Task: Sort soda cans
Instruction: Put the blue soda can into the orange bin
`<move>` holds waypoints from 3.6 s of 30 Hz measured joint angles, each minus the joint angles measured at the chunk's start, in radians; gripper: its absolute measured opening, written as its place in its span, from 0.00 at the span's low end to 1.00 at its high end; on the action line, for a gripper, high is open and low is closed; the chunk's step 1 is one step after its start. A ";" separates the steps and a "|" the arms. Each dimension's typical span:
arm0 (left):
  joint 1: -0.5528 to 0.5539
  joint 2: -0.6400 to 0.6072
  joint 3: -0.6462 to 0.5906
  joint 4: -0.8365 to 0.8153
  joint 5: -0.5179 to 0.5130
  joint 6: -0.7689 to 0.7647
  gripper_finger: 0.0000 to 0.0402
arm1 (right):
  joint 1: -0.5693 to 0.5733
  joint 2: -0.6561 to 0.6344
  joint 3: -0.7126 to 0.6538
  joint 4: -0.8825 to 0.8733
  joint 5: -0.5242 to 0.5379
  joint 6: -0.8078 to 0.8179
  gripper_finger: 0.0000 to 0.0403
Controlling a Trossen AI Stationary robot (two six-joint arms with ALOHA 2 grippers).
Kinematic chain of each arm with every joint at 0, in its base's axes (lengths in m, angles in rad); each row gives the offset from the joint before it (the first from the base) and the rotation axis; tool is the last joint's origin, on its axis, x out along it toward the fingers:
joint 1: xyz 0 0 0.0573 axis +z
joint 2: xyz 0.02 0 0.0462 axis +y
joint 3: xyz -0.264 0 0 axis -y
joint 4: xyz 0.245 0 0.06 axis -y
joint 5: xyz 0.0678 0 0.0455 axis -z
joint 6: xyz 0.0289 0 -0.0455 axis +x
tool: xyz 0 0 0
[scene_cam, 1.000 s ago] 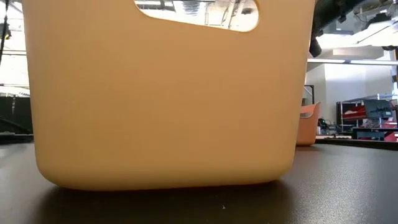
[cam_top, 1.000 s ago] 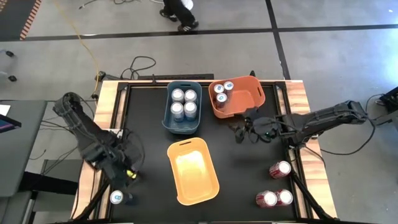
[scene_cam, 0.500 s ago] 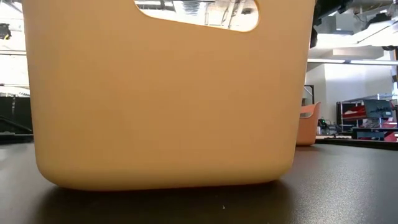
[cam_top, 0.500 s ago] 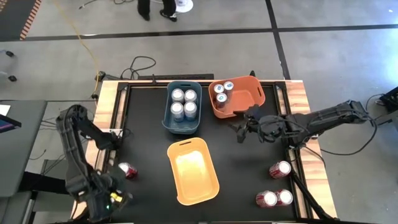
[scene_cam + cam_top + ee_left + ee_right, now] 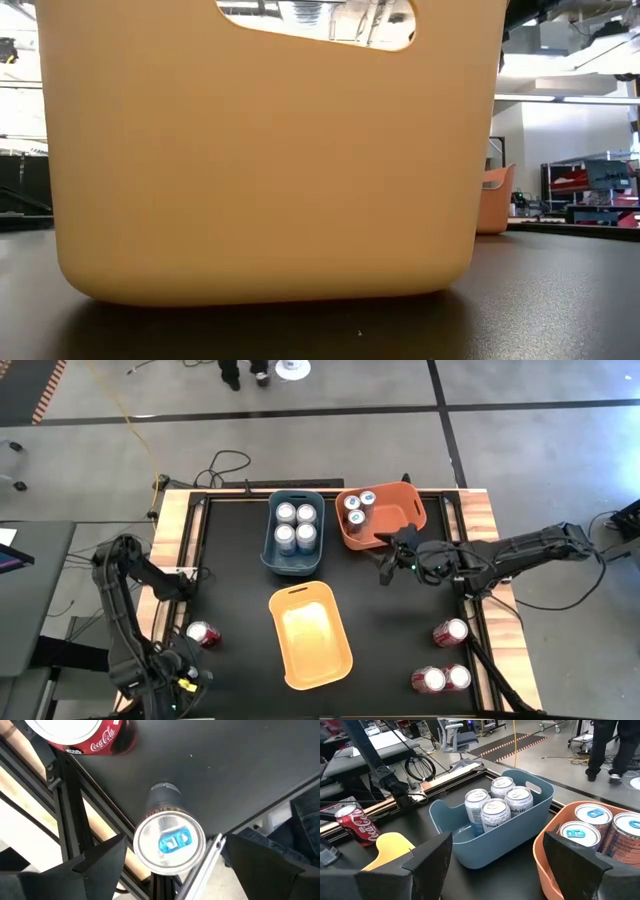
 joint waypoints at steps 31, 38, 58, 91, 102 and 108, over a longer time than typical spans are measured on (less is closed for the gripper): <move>0.304 -0.003 -0.011 -0.027 0.037 0.622 0.57 | 0.075 0.022 0.002 -0.014 -0.035 -0.045 0.82; 0.573 -0.004 0.275 -0.198 -0.047 1.074 0.57 | 0.083 0.057 0.001 -0.111 -0.060 -0.005 0.82; 1.224 0.340 0.749 -0.092 0.022 2.155 0.57 | -0.147 0.072 0.001 0.210 -0.477 -0.385 0.82; 1.213 0.730 0.904 0.108 0.056 2.316 0.67 | 0.032 -0.032 0.019 -0.513 -0.250 0.135 0.82; 1.178 0.749 0.880 0.090 0.066 2.313 0.73 | 0.120 -0.002 0.019 -0.473 -0.259 0.210 0.82; 1.164 0.707 0.883 0.083 0.043 2.266 0.73 | 0.145 0.013 0.019 -0.376 -0.258 0.187 0.82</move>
